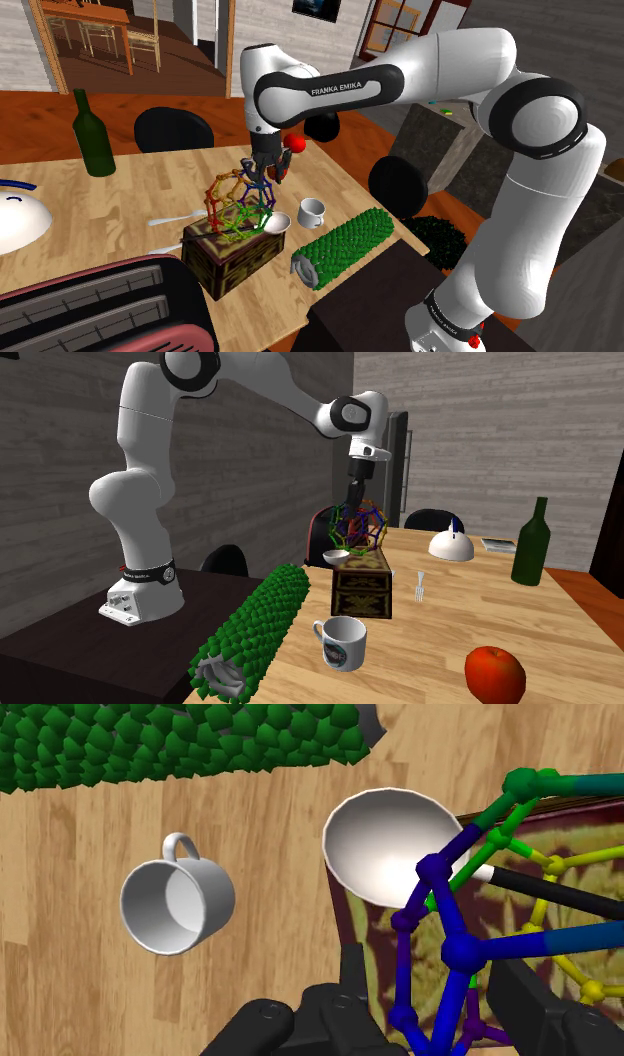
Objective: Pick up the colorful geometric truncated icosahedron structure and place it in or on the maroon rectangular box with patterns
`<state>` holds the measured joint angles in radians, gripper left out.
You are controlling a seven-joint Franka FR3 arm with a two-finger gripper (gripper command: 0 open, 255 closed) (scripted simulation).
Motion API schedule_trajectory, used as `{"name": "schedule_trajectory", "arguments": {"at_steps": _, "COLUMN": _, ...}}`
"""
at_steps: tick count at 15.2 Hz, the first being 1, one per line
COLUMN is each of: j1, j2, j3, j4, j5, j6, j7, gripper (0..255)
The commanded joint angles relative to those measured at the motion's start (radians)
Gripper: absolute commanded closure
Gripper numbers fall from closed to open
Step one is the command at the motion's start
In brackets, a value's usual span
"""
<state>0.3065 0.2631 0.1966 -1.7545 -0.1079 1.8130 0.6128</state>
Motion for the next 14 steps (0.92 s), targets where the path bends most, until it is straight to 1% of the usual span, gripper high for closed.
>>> {"name": "schedule_trajectory", "arguments": {"at_steps": 1, "j1": 0.0, "j2": 0.001, "j3": 0.0, "j4": -0.002, "j5": 0.0, "j6": 0.0, "j7": 0.0, "gripper": 0}}
{"name": "schedule_trajectory", "arguments": {"at_steps": 5, "j1": 0.0, "j2": 0.002, "j3": 0.0, "j4": 0.0, "j5": 0.0, "j6": -0.001, "j7": 0.0, "gripper": 0}}
{"name": "schedule_trajectory", "arguments": {"at_steps": 9, "j1": 0.007, "j2": 0.007, "j3": 0.004, "j4": 0.133, "j5": 0.002, "j6": -0.129, "j7": -0.003, "gripper": 0}}
{"name": "schedule_trajectory", "arguments": {"at_steps": 14, "j1": 0.007, "j2": 0.007, "j3": 0.004, "j4": 0.133, "j5": 0.002, "j6": -0.129, "j7": -0.003, "gripper": 0}}
